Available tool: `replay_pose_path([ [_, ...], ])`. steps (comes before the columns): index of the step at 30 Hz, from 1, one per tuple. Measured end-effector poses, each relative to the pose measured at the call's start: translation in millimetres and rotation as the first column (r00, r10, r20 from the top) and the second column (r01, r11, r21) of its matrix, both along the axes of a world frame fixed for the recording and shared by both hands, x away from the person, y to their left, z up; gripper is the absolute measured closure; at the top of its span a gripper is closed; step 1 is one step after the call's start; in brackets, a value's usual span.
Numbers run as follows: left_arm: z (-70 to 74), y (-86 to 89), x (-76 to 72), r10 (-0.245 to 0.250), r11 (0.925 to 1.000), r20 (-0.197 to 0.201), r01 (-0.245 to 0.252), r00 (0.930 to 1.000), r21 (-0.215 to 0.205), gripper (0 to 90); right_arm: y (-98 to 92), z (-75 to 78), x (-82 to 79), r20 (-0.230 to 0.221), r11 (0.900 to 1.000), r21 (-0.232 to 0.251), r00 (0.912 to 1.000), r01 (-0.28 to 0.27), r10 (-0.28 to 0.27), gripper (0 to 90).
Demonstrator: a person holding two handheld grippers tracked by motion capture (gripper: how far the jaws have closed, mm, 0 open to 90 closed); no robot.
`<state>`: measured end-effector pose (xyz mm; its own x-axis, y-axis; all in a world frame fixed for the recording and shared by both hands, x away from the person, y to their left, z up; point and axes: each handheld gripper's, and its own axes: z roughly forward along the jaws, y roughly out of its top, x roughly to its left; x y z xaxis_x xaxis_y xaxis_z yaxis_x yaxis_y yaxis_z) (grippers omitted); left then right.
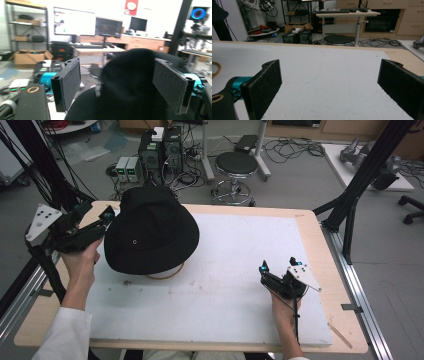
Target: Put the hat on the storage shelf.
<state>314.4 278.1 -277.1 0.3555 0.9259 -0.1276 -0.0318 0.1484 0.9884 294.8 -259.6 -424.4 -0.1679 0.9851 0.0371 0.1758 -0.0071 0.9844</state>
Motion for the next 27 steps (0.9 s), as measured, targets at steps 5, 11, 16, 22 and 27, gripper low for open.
replay_pose_path([
  [5,-10.0,18.5,-5.6,0.086,0.9962,-0.026,-0.086,0.9959,-0.012,23.5,-0.2,0.1,-0.1,0.000,1.000,0.008,1.0000,0.004,-0.004,4.5],
  [11,-27.3,29.5,-14.3,0.147,0.9891,-0.035,-0.147,0.9885,-0.007,24.0,-0.2,0.3,-0.6,-0.001,1.000,0.008,1.0000,0.004,-0.004,4.5],
  [16,-41.8,34.7,-18.9,0.202,0.9794,-0.050,-0.202,0.9782,-0.001,23.9,-0.8,0.5,-0.7,0.001,1.000,0.012,1.0000,0.006,-0.006,4.5],
  [22,-61.8,40.0,-22.3,0.246,0.9693,-0.067,-0.246,0.9670,0.008,25.0,-1.2,1.0,-1.9,0.000,1.000,0.014,1.0000,0.007,-0.007,4.4],
  [27,-74.2,43.0,-25.0,0.281,0.9596,-0.074,-0.281,0.9568,0.012,25.9,-0.7,1.2,-2.4,0.000,1.000,0.014,1.0000,0.008,-0.008,4.4],
])
